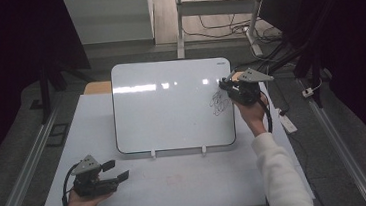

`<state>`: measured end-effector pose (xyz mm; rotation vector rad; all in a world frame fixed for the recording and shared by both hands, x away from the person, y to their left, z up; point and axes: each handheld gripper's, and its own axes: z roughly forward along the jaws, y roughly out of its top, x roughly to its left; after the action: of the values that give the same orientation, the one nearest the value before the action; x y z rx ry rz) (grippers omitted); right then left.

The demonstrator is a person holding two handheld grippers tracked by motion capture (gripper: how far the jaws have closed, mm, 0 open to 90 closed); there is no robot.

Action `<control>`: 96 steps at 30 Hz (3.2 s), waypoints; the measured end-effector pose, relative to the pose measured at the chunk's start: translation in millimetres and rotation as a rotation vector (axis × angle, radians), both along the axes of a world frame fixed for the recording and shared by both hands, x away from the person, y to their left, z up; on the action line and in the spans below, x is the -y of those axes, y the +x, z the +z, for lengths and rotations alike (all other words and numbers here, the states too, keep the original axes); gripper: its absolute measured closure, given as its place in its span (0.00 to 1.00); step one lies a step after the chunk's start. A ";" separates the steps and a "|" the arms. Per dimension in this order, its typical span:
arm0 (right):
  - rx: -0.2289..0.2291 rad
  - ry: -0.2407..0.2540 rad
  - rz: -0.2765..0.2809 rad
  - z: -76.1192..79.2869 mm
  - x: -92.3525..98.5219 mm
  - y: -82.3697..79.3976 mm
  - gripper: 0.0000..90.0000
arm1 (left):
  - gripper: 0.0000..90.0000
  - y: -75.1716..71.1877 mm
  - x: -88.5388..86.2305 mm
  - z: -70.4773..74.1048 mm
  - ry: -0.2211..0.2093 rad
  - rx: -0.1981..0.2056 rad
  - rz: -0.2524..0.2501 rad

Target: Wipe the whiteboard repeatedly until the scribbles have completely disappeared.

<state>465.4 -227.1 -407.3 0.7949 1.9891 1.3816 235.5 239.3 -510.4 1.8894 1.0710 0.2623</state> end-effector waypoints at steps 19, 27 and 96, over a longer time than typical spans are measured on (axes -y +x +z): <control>-0.008 -0.054 0.110 -22.0 -4.4 -21.3 0.86 | 0.31 -1.9 -2.4 0.4 -0.007 0.002 0.004; 0.028 -0.005 0.031 -14.2 2.3 -11.8 0.86 | 0.31 -1.7 -0.4 0.9 -0.003 0.005 0.000; 0.006 -0.085 0.017 -11.2 3.3 -17.7 0.86 | 0.31 -2.0 -0.8 0.9 -0.004 0.007 0.001</control>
<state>447.6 -230.4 -418.5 0.7363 2.0401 1.2979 233.5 240.0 -509.5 1.8836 1.0674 0.2670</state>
